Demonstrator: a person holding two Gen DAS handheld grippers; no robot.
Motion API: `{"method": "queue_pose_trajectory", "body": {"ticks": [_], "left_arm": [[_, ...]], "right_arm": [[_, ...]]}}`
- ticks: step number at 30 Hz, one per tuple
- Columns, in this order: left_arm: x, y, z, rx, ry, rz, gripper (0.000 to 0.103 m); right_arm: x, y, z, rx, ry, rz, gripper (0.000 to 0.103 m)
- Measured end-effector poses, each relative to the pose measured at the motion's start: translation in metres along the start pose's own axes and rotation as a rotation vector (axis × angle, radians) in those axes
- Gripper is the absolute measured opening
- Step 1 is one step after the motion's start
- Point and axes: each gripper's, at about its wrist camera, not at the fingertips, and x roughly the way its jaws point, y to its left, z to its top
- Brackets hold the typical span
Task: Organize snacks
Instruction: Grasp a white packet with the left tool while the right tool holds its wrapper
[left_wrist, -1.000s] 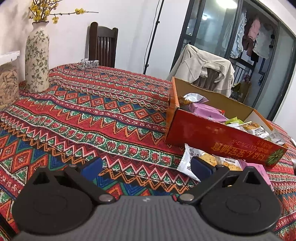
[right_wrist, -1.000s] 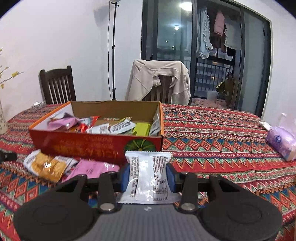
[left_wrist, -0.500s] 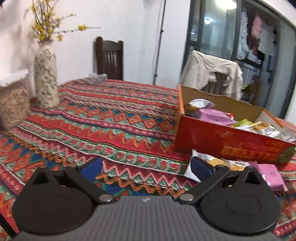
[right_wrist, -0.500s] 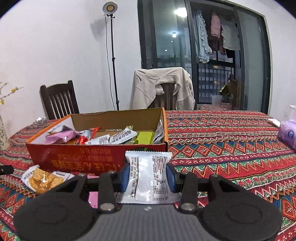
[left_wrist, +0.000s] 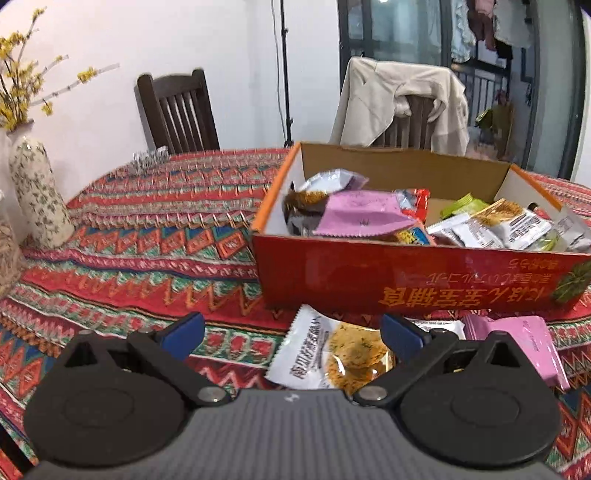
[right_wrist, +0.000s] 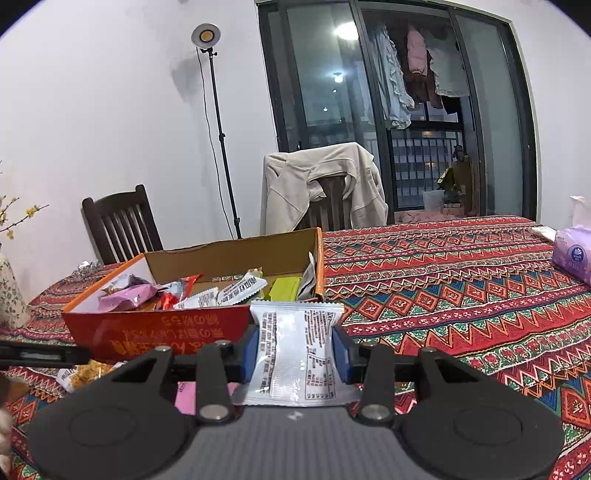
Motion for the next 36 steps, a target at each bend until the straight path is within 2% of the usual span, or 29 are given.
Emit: {"method": "queue_pose_trajectory", "body": {"ticks": [2, 7, 9, 12, 15, 16, 24, 25, 26, 33, 34, 35, 36], "left_arm": [[0.007, -0.002, -0.003, 0.005, 0.007, 0.044, 0.103], [0.012, 0.003, -0.008, -0.015, -0.017, -0.025, 0.103], [0.014, 0.001, -0.010, -0.005, -0.013, -0.062, 0.103], [0.014, -0.004, -0.013, 0.022, -0.012, -0.078, 0.102], [0.014, -0.008, -0.014, 0.044, 0.006, -0.105, 0.090], [0.016, -0.009, -0.014, 0.050, 0.020, -0.110, 0.080], [0.015, -0.003, -0.015, 0.025, 0.019, -0.137, 0.067], [0.014, -0.002, -0.015, 0.023, 0.015, -0.138, 0.063], [0.012, -0.002, -0.015, 0.023, 0.007, -0.138, 0.054], [0.000, -0.005, -0.015, 0.053, -0.047, -0.149, 0.046], [-0.004, -0.005, -0.015, 0.053, -0.065, -0.149, 0.043], [-0.009, -0.004, -0.015, 0.048, -0.089, -0.155, 0.032], [-0.015, -0.003, -0.015, 0.043, -0.111, -0.174, 0.031]], "right_arm": [[0.000, 0.000, 0.000, -0.001, 0.000, 0.006, 0.041], [-0.001, 0.001, 0.000, -0.005, 0.005, 0.010, 0.041], [-0.001, 0.001, 0.000, -0.008, 0.003, 0.009, 0.041], [-0.003, 0.001, -0.001, -0.010, -0.005, 0.005, 0.041], [-0.002, 0.001, -0.002, -0.009, 0.000, 0.001, 0.041], [-0.002, 0.001, -0.002, -0.010, 0.002, -0.001, 0.041], [0.002, 0.000, -0.003, -0.009, 0.014, -0.011, 0.041], [0.003, 0.000, -0.003, -0.009, 0.017, -0.014, 0.041], [0.003, 0.000, -0.003, -0.010, 0.018, -0.017, 0.041], [0.005, 0.002, -0.005, -0.014, 0.020, -0.019, 0.041], [0.006, 0.003, -0.005, -0.016, 0.020, -0.020, 0.041], [0.006, 0.003, -0.006, -0.019, 0.019, -0.021, 0.041], [0.006, 0.004, -0.006, -0.022, 0.018, -0.020, 0.041]]}}
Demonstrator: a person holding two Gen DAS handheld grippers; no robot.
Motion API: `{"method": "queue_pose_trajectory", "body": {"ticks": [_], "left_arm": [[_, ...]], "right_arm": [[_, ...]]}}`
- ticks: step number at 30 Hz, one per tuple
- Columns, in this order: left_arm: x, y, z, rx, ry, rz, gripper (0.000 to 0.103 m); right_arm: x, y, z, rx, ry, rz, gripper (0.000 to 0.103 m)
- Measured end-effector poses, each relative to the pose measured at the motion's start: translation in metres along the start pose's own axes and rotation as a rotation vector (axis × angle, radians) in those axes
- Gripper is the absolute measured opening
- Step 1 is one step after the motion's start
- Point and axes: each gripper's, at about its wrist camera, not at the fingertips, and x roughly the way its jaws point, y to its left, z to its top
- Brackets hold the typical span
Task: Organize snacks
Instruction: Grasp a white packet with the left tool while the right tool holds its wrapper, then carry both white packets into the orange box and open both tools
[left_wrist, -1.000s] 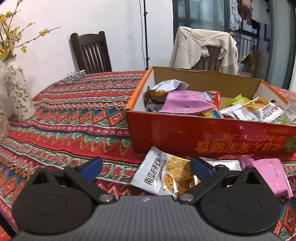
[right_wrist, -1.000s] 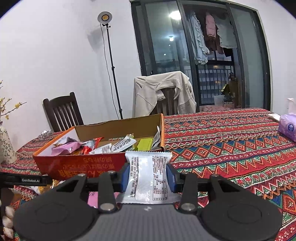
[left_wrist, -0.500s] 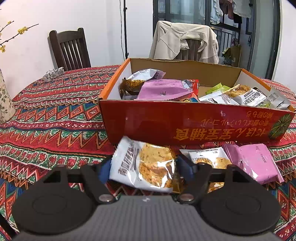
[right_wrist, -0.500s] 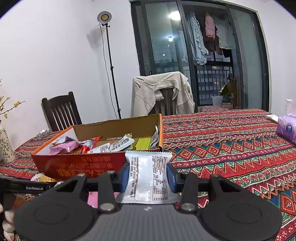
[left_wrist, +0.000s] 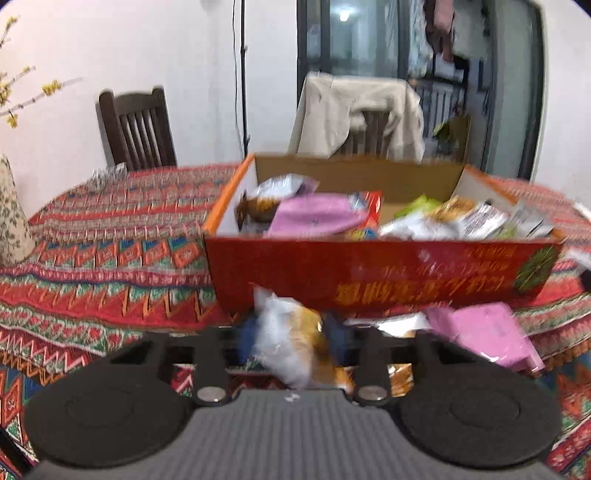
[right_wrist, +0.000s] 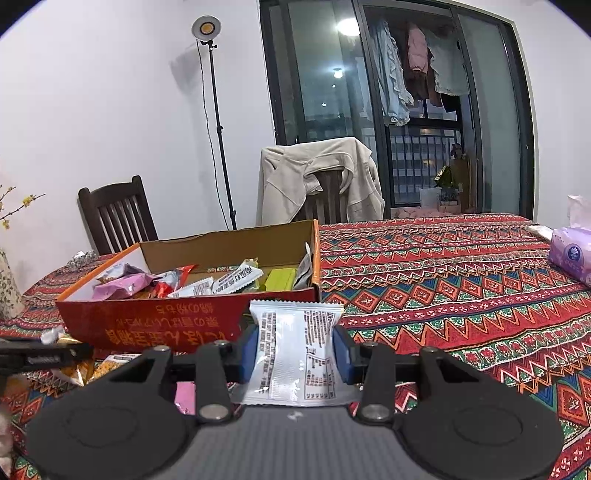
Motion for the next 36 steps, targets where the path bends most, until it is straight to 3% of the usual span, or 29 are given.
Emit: {"method": "queue_pose_trajectory", "body": {"ticks": [3, 14, 23, 27, 36], "left_arm": [[-0.015, -0.001, 0.003, -0.002, -0.068, -0.028, 0.026], [-0.049, 0.000, 0.008, -0.001, -0.214, -0.080, 0.025], [-0.065, 0.005, 0.017, -0.057, -0.244, -0.101, 0.025], [-0.081, 0.008, 0.027, -0.063, -0.258, -0.144, 0.025], [-0.100, -0.018, 0.066, -0.004, -0.319, -0.138, 0.025]], "right_arm": [[0.002, 0.002, -0.001, -0.009, 0.003, -0.005, 0.041], [0.003, 0.008, -0.003, -0.035, -0.007, -0.012, 0.041], [-0.011, 0.016, -0.001, -0.064, -0.077, 0.012, 0.041], [-0.026, 0.029, 0.008, -0.107, -0.113, 0.017, 0.041], [-0.038, 0.056, 0.054, -0.132, -0.156, 0.064, 0.041]]}}
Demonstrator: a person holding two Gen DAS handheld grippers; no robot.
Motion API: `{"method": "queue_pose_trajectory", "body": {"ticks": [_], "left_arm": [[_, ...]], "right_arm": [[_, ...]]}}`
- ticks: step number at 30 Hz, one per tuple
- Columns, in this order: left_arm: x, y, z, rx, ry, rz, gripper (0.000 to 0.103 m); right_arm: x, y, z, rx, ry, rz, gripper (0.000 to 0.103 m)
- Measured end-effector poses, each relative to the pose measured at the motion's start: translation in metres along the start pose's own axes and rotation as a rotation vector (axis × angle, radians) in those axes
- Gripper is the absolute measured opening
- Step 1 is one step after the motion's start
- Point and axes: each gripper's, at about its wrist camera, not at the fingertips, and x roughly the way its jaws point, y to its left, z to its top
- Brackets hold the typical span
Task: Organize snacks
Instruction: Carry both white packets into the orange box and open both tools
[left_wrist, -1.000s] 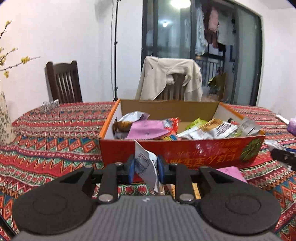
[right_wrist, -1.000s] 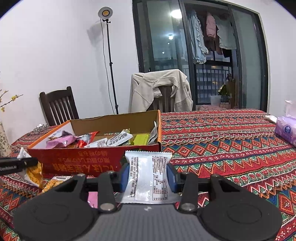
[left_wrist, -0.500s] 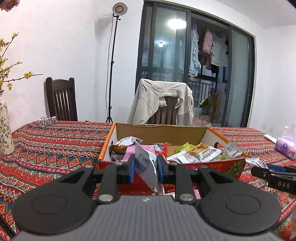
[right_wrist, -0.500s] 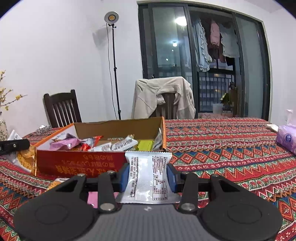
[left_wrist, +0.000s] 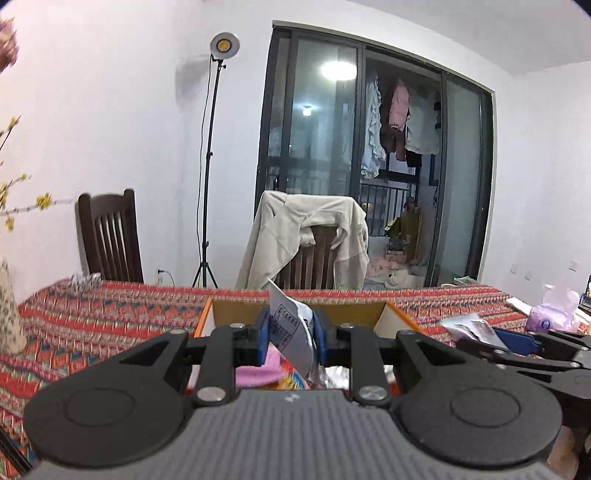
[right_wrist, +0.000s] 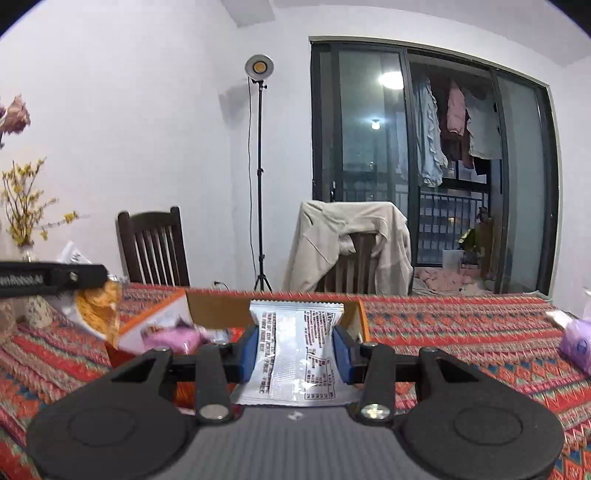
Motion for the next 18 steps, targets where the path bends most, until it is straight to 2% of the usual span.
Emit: {"method": "queue_pose_trajectory", "body": {"ticks": [7, 12, 15, 18], "left_arm": [[0.018, -0.016, 0.038, 0.000, -0.066, 0.006, 0.025], [0.044, -0.014, 0.056, -0.053, -0.098, 0.025, 0.025], [0.065, -0.011, 0.061, -0.111, -0.109, 0.046, 0.025], [0.082, -0.002, 0.046, -0.177, -0.105, 0.055, 0.025]], "right_arm": [[0.028, 0.009, 0.049, 0.005, -0.049, 0.005, 0.041], [0.054, 0.010, 0.072, 0.033, -0.069, -0.005, 0.041], [0.071, 0.008, 0.075, 0.075, -0.091, -0.010, 0.041], [0.085, 0.006, 0.056, 0.113, -0.121, -0.012, 0.041]]}}
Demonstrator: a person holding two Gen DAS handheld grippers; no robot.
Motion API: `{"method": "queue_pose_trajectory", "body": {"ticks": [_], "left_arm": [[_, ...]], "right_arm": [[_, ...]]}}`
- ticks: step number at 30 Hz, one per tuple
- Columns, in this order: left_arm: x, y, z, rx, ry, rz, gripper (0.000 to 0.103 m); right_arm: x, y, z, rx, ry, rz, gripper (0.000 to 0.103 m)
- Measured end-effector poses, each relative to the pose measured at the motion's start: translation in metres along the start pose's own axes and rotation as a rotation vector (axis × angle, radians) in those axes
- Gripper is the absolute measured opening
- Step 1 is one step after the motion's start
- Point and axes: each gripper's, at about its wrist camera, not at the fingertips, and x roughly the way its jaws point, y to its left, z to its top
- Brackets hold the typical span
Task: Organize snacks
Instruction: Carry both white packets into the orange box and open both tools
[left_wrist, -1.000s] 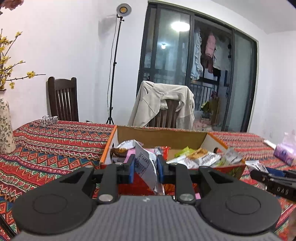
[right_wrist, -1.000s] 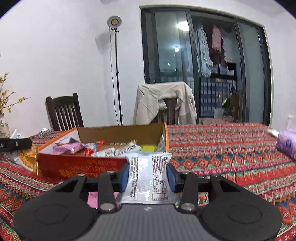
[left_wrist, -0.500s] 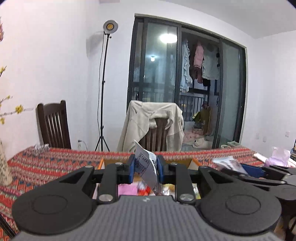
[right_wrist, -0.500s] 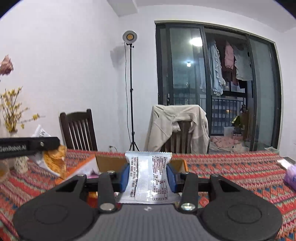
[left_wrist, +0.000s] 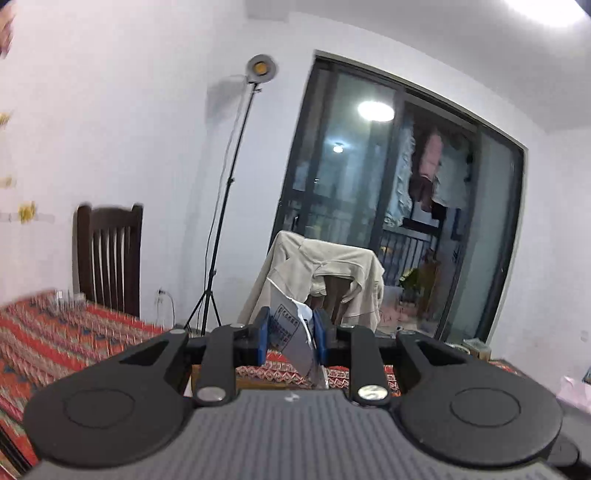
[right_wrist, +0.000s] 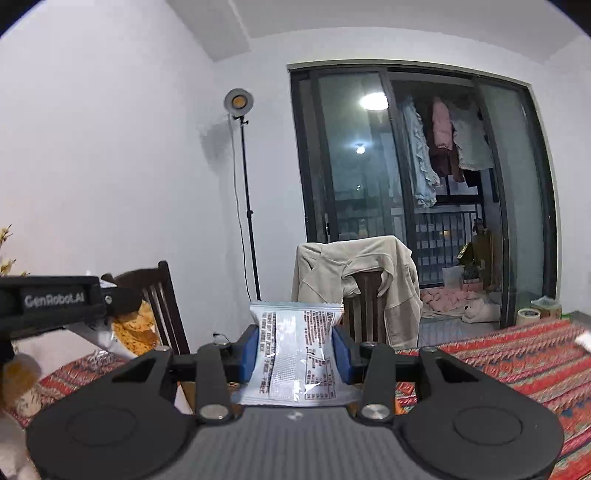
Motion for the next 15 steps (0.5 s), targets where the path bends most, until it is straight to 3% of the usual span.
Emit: {"method": "queue_pose_trajectory", "body": {"ticks": [2, 4, 6, 15], "left_arm": [[0.011, 0.012, -0.023, -0.050, 0.010, -0.006, 0.025], [0.034, 0.013, -0.030, -0.008, 0.112, 0.005, 0.025], [0.042, 0.022, -0.036, -0.021, 0.120, 0.030, 0.025], [0.065, 0.036, -0.059, -0.025, 0.220, 0.067, 0.025]], "right_arm": [[0.013, -0.002, -0.018, -0.005, 0.038, 0.018, 0.040], [0.030, -0.005, -0.031, -0.016, 0.110, 0.013, 0.040], [0.040, -0.009, -0.037, -0.001, 0.153, 0.014, 0.040], [0.055, -0.013, -0.047, -0.006, 0.190, -0.017, 0.040]]}}
